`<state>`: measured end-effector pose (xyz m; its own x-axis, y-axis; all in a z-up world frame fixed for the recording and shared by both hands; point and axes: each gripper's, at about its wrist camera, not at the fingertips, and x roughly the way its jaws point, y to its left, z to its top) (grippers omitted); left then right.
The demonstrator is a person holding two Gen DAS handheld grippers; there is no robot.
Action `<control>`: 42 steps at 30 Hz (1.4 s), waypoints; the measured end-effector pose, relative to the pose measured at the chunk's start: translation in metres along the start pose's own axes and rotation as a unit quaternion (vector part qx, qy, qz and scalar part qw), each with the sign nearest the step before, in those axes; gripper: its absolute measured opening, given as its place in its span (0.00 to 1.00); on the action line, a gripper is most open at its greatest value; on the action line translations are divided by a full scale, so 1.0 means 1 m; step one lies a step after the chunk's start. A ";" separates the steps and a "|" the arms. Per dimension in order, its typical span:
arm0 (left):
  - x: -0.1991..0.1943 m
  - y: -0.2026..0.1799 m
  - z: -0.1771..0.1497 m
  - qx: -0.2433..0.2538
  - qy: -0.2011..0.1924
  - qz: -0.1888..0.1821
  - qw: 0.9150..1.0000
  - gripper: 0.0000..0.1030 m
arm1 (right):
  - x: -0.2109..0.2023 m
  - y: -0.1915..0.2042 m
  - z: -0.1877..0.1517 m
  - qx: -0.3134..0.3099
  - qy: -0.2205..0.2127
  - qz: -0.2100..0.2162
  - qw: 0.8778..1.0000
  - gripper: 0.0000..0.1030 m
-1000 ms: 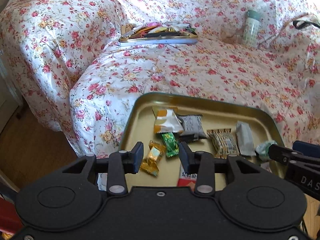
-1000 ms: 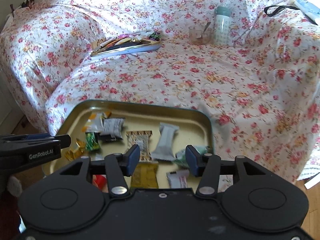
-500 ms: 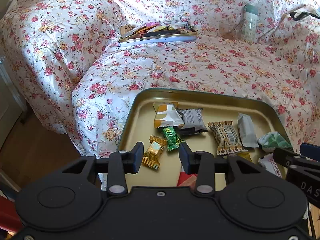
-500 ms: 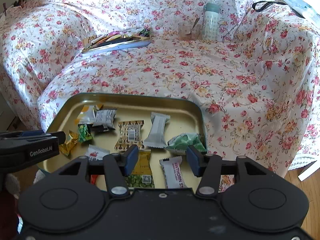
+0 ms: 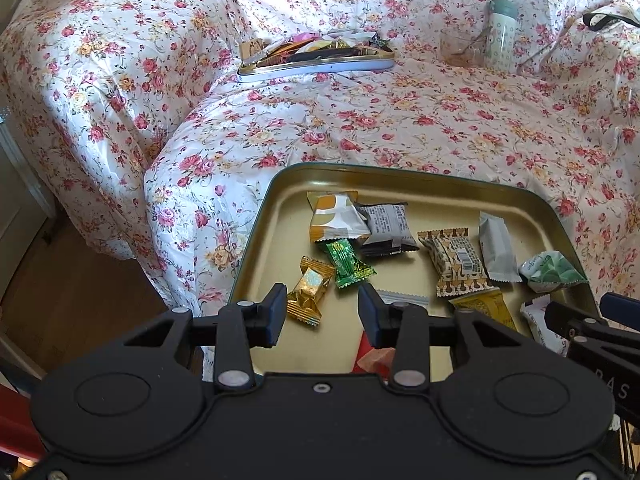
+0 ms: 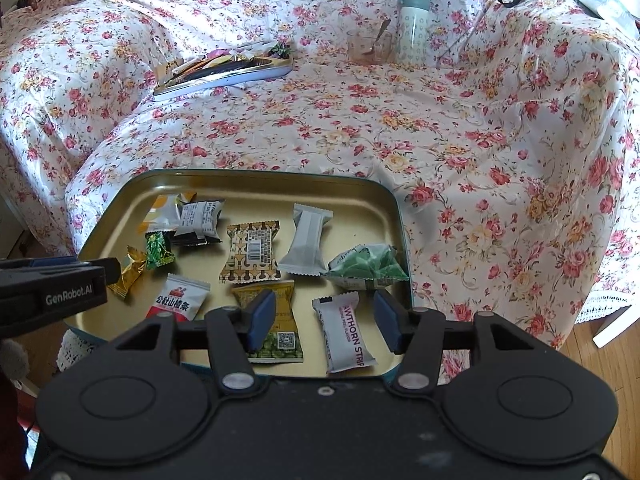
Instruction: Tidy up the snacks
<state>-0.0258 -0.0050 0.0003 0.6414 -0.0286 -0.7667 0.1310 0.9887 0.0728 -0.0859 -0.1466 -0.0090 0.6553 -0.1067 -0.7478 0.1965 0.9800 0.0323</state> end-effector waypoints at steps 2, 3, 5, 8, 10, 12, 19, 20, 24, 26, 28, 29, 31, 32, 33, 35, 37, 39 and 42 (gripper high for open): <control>0.001 -0.001 -0.001 0.002 0.004 -0.001 1.000 0.48 | 0.000 0.000 -0.001 0.001 0.000 -0.001 1.000 0.55; 0.001 -0.001 -0.001 0.003 0.005 -0.001 1.000 0.48 | 0.000 0.000 -0.001 0.002 0.000 -0.001 1.000 0.55; 0.001 -0.001 -0.001 0.004 0.006 -0.003 1.000 0.48 | 0.001 -0.001 -0.001 0.004 0.002 -0.001 1.000 0.55; 0.000 -0.001 -0.001 0.003 0.007 -0.004 1.000 0.48 | 0.002 -0.001 -0.002 0.005 0.005 0.000 1.000 0.55; 0.000 -0.001 -0.001 0.002 0.008 -0.006 1.000 0.48 | 0.002 0.000 -0.002 0.004 0.006 0.000 1.000 0.55; 0.001 0.000 -0.001 0.001 0.011 -0.009 1.000 0.48 | 0.002 0.001 -0.002 0.001 0.006 0.000 1.000 0.55; 0.003 0.000 -0.002 -0.002 0.018 -0.013 1.000 0.48 | 0.002 0.001 -0.002 0.000 0.006 0.000 1.000 0.55; 0.003 0.000 -0.002 -0.002 0.018 -0.013 1.000 0.48 | 0.002 0.000 -0.002 -0.001 0.006 0.001 1.000 0.55; 0.003 -0.001 -0.003 0.000 0.019 -0.015 1.000 0.48 | 0.002 0.001 -0.002 0.000 0.006 0.000 1.000 0.55; 0.004 -0.001 -0.003 0.000 0.020 -0.016 1.000 0.48 | 0.002 0.001 -0.003 0.000 0.006 0.000 1.000 0.55; 0.004 -0.001 -0.003 0.000 0.020 -0.016 1.000 0.48 | 0.002 0.001 -0.002 -0.001 0.006 0.000 1.000 0.55; 0.004 -0.001 -0.003 0.000 0.020 -0.016 1.000 0.48 | 0.002 0.001 -0.003 -0.001 0.006 0.001 1.000 0.55; 0.004 -0.002 -0.004 0.000 0.021 -0.017 1.000 0.48 | 0.002 0.001 -0.003 -0.001 0.006 0.001 1.000 0.55; 0.004 -0.002 -0.004 -0.001 0.021 -0.017 1.000 0.48 | 0.002 0.001 -0.003 -0.001 0.006 0.000 1.000 0.55; 0.004 -0.002 -0.004 -0.001 0.021 -0.017 1.000 0.48 | 0.002 0.001 -0.003 -0.001 0.006 0.000 1.000 0.55; 0.004 -0.002 -0.004 -0.001 0.022 -0.018 1.000 0.48 | 0.002 0.001 -0.003 0.000 0.006 0.000 1.000 0.55; 0.004 -0.002 -0.005 -0.001 0.023 -0.019 1.000 0.48 | 0.002 0.001 -0.003 0.000 0.006 0.000 1.000 0.55; 0.005 -0.001 -0.005 -0.002 0.025 -0.020 0.999 0.48 | 0.002 0.002 -0.003 -0.001 0.006 0.000 1.000 0.55; 0.005 -0.001 -0.005 -0.003 0.026 -0.022 0.999 0.48 | 0.002 0.002 -0.003 -0.001 0.006 0.000 1.000 0.55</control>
<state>-0.0262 -0.0050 -0.0067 0.5943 -0.0650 -0.8016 0.1535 0.9876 0.0337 -0.0862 -0.1447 -0.0122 0.6462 -0.1045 -0.7560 0.1956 0.9802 0.0317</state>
